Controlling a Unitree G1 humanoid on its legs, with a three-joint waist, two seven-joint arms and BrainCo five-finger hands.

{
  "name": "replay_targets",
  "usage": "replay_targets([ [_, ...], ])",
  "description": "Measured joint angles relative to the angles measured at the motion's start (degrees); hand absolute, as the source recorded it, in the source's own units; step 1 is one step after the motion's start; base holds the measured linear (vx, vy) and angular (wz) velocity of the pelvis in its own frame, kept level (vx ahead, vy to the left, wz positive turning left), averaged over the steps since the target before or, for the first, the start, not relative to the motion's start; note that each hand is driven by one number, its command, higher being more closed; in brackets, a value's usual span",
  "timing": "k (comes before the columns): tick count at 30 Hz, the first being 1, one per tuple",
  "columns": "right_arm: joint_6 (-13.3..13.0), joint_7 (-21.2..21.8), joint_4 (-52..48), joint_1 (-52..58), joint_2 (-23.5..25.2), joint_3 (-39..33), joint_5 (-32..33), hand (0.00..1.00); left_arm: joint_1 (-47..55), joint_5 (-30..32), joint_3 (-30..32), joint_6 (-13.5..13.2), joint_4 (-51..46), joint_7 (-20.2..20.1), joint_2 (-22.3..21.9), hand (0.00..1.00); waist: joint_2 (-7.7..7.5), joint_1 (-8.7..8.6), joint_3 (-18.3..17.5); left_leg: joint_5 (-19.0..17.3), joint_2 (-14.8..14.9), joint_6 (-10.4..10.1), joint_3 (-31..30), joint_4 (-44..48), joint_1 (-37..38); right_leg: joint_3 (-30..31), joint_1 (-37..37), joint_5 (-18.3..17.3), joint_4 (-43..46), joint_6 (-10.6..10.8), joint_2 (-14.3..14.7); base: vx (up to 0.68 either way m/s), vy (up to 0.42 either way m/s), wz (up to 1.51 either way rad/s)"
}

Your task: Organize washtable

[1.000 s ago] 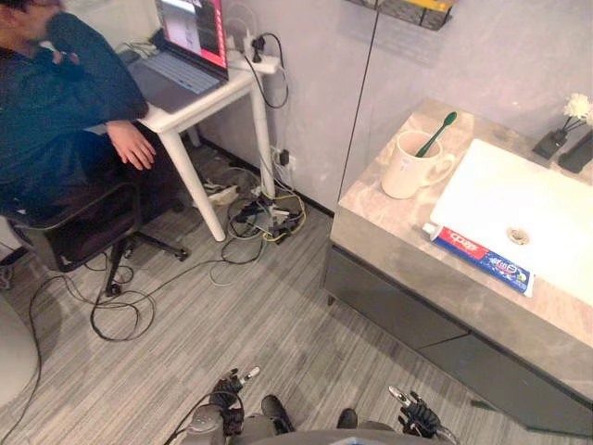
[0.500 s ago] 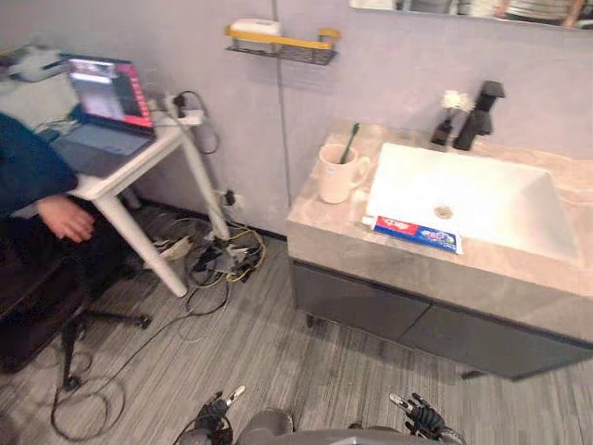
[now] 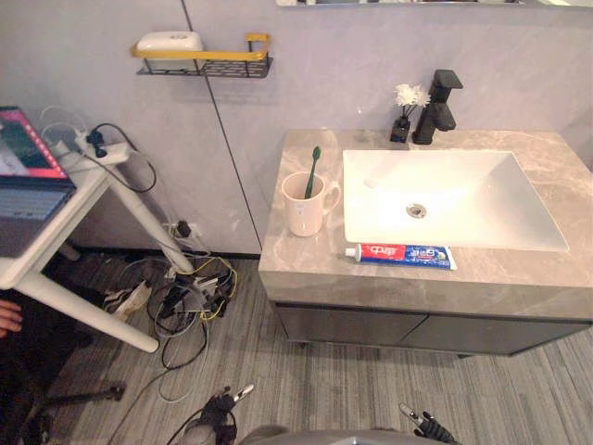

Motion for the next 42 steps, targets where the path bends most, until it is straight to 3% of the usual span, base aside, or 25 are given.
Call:
replay_targets([
  [1, -0.19, -0.07, -0.23, -0.12, -0.38, -0.25, 0.07, 0.00, -0.10, -0.23, -0.94, -0.06, -0.45, 0.01, 0.03, 0.00, 0.66, -0.44, 0.46, -1.15, 0.20, 1.90, -0.12, -0.50, 0.87, -0.91, -1.75, -0.93, 3.70, -0.41, 0.21, -0.12, -0.144, -0.43],
  [3, -0.22, 0.01, -0.60, -0.82, 0.32, -0.58, 0.44, 0.00, 0.15, -1.43, -0.71, 0.17, -0.21, 0.37, 0.18, 0.00, -0.98, -0.64, 1.66, -1.57, -0.41, 2.40, 2.39, -1.43, 2.72, -3.93, -5.71, -3.79, 10.24, -1.69, -1.24, 0.01, -0.110, -0.52],
  [6, -0.24, -0.01, -0.23, -0.59, 0.51, -0.76, 0.33, 0.00, -0.22, -1.34, 0.65, 0.36, 0.24, 0.07, -0.26, 0.00, -0.55, -0.64, 2.59, -2.45, 2.88, 2.06, 2.68, -3.15, 4.52, -10.86, -6.48, -4.76, 2.81, -1.33, 1.74, 0.13, -0.084, -0.25],
  [8, -0.25, 0.06, -0.20, 0.30, 0.82, -0.76, 0.11, 0.00, 0.02, -1.27, 1.30, 0.40, 0.31, -0.36, -0.04, 0.00, -1.36, -0.84, 1.95, -2.63, 3.55, 1.35, 2.36, -3.61, 4.81, -12.48, -5.71, -3.00, -4.69, -0.84, 3.28, 0.15, -0.122, 0.14],
  [9, -0.21, 0.11, -0.02, 1.70, 1.39, -1.46, -0.35, 0.00, -0.11, -0.82, 1.31, 0.41, 0.29, -0.80, 0.08, 0.00, -2.96, -1.20, 1.56, -3.35, 2.45, 0.14, 0.74, -3.68, 5.17, -13.99, -5.00, 2.06, -9.11, -3.67, 2.35, 0.16, -0.213, 0.48],
  [10, -0.12, 0.04, 0.33, 1.88, 1.43, -2.25, -0.73, 0.00, -0.43, -0.74, 1.44, 0.46, 0.45, -1.05, -0.11, 0.00, -2.89, -1.30, 1.64, -3.50, 2.47, -0.08, -0.31, -3.67, 5.64, -15.07, -4.28, 1.10, -9.37, -3.75, 2.07, 0.17, -0.232, 0.61],
  [13, -0.14, 0.15, 0.38, 3.26, 0.62, -4.24, -2.50, 0.00, -0.02, -0.80, 2.05, 0.50, 1.09, -1.42, -3.11, 0.00, 0.61, -1.41, -0.21, -3.27, 4.99, -1.54, -2.87, -3.81, 5.98, -18.19, 0.37, 2.11, -15.64, -4.61, 4.11, 0.18, -0.180, 0.41],
  [17, -0.25, 0.26, 0.31, 3.08, 0.26, -2.23, -4.45, 0.00, -0.06, -0.84, 2.02, 0.50, 1.22, -1.44, -3.35, 0.00, 0.60, -1.46, -0.29, -2.43, 6.04, -2.97, -4.77, -2.59, 7.32, -20.13, 4.93, 2.80, -19.30, -5.73, 5.02, 0.12, -0.149, 0.24],
  [20, -0.36, 0.54, 0.30, 3.08, 0.04, -0.42, -4.69, 0.00, -0.04, -0.91, 2.08, 0.48, 1.17, -1.42, -3.90, 0.00, 0.42, -1.20, -0.20, -2.91, 5.86, -3.78, -5.12, 1.91, 7.62, -20.67, 8.99, 2.93, -21.09, -5.93, 5.04, 0.06, -0.042, 0.12],
  [23, -1.17, 0.80, 0.29, 2.99, -0.34, 1.30, -4.68, 0.00, -0.03, -0.93, 2.66, 0.37, 0.29, -1.30, -3.43, 0.00, -0.18, -0.84, 0.40, -3.09, 4.69, -4.44, -5.16, 15.66, 1.14, -20.65, 9.98, 2.88, -21.52, -5.90, 4.53, -0.06, 0.016, 0.05],
  [26, -1.16, 0.84, 0.49, 3.14, -0.37, 1.97, -4.73, 0.00, -0.13, -0.99, 3.32, 0.33, -0.82, -1.21, -2.76, 0.00, -0.92, -0.27, 1.53, -0.92, 4.25, -8.03, -4.82, 24.94, -3.39, -20.75, 11.42, 2.95, -22.63, -5.88, 3.86, -0.10, 0.012, 0.03],
  [27, -1.11, 0.86, 0.52, 3.22, 0.14, 2.14, -5.23, 0.00, 0.00, -0.99, 3.86, 0.26, -0.81, -1.25, -2.62, 0.00, -1.81, -0.52, 1.97, -2.60, 4.75, -6.38, -3.49, 24.63, -3.20, -20.91, 12.20, 2.96, -22.93, -5.86, 2.95, -0.07, -0.011, 0.13],
  [29, -1.12, 0.81, 0.48, 3.39, -0.21, 1.69, -6.46, 0.00, -0.11, -1.04, 3.82, 0.34, -0.78, -1.26, -2.76, 0.00, -1.14, -1.08, 2.09, -5.76, 7.43, -5.87, -2.28, 19.87, -3.13, -20.98, 12.33, 3.10, -23.45, -5.59, 2.89, -0.16, -0.019, 0.07],
  [30, -1.16, 0.76, 0.73, 3.26, -0.44, 1.21, -6.49, 0.00, 0.05, -1.03, 3.82, 0.42, -0.76, -1.26, -2.87, 0.00, -0.38, -1.29, 2.12, -5.16, 9.31, -6.22, -1.88, 12.13, -2.26, -21.09, 12.09, 3.36, -23.35, -5.01, 2.86, -0.27, 0.035, -0.03],
  [31, -1.17, 0.73, 0.72, 3.28, -1.20, 1.16, -6.48, 0.00, 0.24, -0.94, 3.80, 0.44, -0.43, -1.24, -3.20, 0.00, 1.13, -1.38, 1.93, 0.03, 11.12, -6.82, -2.32, 5.03, -1.51, -20.94, 11.07, 2.81, -22.98, -4.07, 3.44, -0.22, 0.090, -0.07],
  [32, -1.13, 0.67, 0.70, 3.25, -1.57, 1.11, -6.44, 0.00, 0.21, -0.99, 3.86, 0.50, -0.02, -1.27, -3.45, 0.00, 1.75, -1.40, 1.85, -0.78, 11.35, -7.37, -2.81, 3.42, -1.25, -20.67, 10.96, 2.73, -22.86, -3.70, 3.61, -0.09, 0.171, -0.10],
  [37, -1.04, 0.61, 0.76, 4.03, -0.08, 0.01, -6.34, 0.00, 0.44, -0.74, 3.01, 0.54, 1.30, -1.40, -1.57, 0.00, -0.29, -2.18, -0.50, 2.77, 7.27, -4.80, 0.10, -7.49, 3.20, -17.82, 11.48, 5.15, -26.59, -0.39, 0.02, 0.07, 0.152, -0.20],
  [42, -1.04, 0.52, 0.75, 4.56, 0.16, 0.18, -6.31, 0.00, 0.70, -0.85, 1.36, 0.26, 1.33, -1.07, -1.39, 0.00, -0.52, -2.17, -1.51, 3.38, 5.93, -4.09, 0.98, -9.01, 4.44, -17.62, 11.66, 5.74, -27.90, 0.06, -1.11, 0.13, 0.043, -0.06],
])
